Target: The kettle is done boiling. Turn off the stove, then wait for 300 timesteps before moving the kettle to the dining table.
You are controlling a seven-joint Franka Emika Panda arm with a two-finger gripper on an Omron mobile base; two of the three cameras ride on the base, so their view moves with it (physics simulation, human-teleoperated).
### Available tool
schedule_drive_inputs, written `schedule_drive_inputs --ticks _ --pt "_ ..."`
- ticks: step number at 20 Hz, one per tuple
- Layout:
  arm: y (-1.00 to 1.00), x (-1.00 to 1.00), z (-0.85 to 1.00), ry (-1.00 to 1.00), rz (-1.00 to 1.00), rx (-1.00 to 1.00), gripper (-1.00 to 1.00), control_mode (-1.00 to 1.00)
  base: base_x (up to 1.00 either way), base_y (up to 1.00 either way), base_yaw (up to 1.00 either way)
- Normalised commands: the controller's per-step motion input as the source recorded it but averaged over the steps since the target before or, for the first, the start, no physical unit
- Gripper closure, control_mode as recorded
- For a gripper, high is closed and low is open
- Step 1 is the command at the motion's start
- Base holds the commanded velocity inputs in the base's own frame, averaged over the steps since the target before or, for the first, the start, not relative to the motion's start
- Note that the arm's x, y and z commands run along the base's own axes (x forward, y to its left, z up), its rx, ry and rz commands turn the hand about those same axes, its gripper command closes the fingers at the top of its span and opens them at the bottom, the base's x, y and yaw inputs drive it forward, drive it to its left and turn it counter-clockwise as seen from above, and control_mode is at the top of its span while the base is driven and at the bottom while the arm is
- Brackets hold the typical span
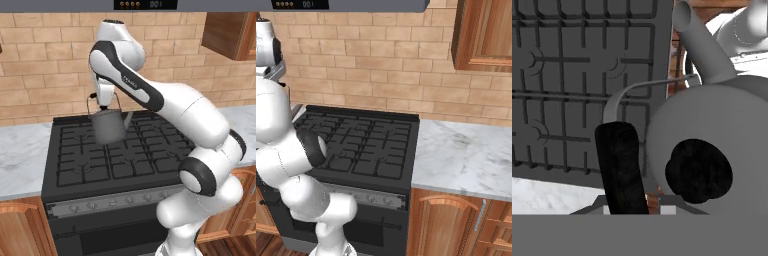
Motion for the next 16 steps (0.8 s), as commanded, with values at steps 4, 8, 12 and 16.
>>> schedule_drive_inputs --ticks 4,8,12,16 --pt "-0.24 -0.7 0.0 0.0 -0.1 0.02 1.0 -1.0 0.0 0.0 0.0" --pt "-0.15 -0.46 -0.02 0.01 -0.08 0.0 1.0 -1.0 0.0 0.0 0.0" --pt "-0.09 0.0 -0.09 0.09 0.0 0.0 1.0 -1.0 0.0 0.0 0.0" --pt "-0.05 -0.03 0.0 0.0 0.0 0.0 1.0 -1.0 0.0 0.0 0.0"
